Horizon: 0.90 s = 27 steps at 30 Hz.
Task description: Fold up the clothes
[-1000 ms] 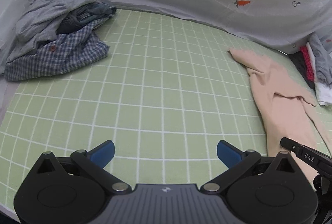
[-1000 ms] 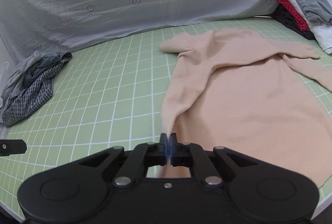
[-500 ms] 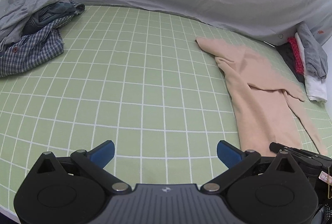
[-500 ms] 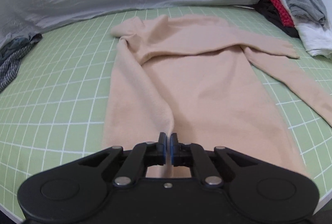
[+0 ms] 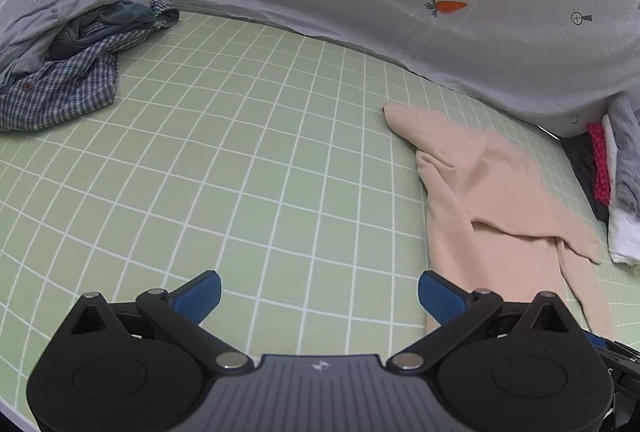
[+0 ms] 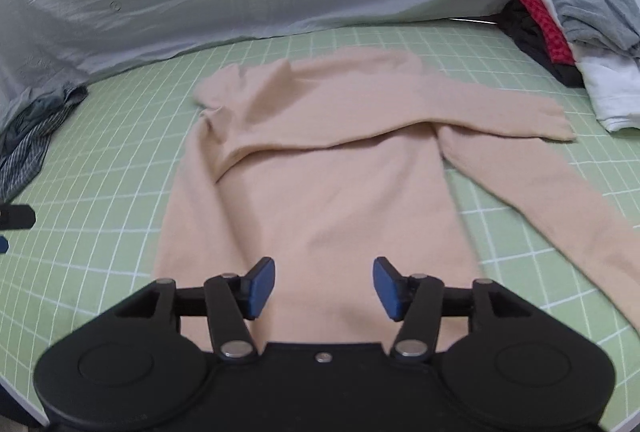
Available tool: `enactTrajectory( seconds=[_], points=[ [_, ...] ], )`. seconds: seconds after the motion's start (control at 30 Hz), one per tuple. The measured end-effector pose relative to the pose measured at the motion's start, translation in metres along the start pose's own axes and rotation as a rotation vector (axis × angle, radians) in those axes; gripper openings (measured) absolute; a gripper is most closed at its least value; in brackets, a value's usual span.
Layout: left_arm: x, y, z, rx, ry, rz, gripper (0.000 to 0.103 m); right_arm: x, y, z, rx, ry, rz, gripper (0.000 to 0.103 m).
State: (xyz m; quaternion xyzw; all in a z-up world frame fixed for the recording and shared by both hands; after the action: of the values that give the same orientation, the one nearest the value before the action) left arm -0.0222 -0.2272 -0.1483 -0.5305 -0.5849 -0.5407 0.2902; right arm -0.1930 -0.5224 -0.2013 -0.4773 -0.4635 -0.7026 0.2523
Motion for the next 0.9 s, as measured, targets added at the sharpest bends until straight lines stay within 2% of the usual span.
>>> enactTrajectory(
  seconds=[0.13, 0.27, 0.4, 0.5, 0.63, 0.77, 0.9],
  points=[
    [-0.021, 0.019, -0.019, 0.030, 0.006, 0.020, 0.103, -0.006, 0.019, -0.049, -0.096, -0.037, -0.003, 0.056],
    [-0.045, 0.043, -0.035, 0.067, -0.020, 0.055, 0.103, -0.012, 0.038, -0.099, -0.196, -0.064, -0.016, 0.057],
    [-0.071, 0.075, -0.049, 0.088, -0.023, 0.078, 0.103, -0.022, 0.065, -0.151, -0.290, -0.094, -0.044, 0.061],
    [-0.088, 0.099, -0.057, 0.124, -0.054, 0.085, 0.103, -0.036, 0.092, -0.187, -0.355, -0.115, -0.063, 0.061],
    [-0.108, 0.129, -0.064, 0.174, -0.055, 0.104, 0.103, -0.054, 0.126, -0.221, -0.461, -0.168, -0.093, 0.060],
    [-0.124, 0.150, -0.075, 0.156, -0.059, 0.123, 0.103, -0.073, 0.146, -0.237, -0.461, -0.200, -0.081, 0.060],
    [-0.135, 0.167, -0.081, 0.151, -0.074, 0.136, 0.100, -0.087, 0.151, -0.248, -0.483, -0.230, -0.067, 0.061]
  ],
)
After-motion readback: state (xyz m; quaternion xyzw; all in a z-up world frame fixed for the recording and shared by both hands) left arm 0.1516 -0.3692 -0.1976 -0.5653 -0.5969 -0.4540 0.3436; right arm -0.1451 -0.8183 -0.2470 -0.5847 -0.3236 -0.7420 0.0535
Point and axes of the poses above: each gripper's, at about its wrist camera, not at the fingertips, and x roughly against the way its jaws point, z to its left, y to its top, the point moved 6 cm from there along -x, roughly the way its jaws point, and after that the axes turned 14 degrees about z, right-handed, at the moved point
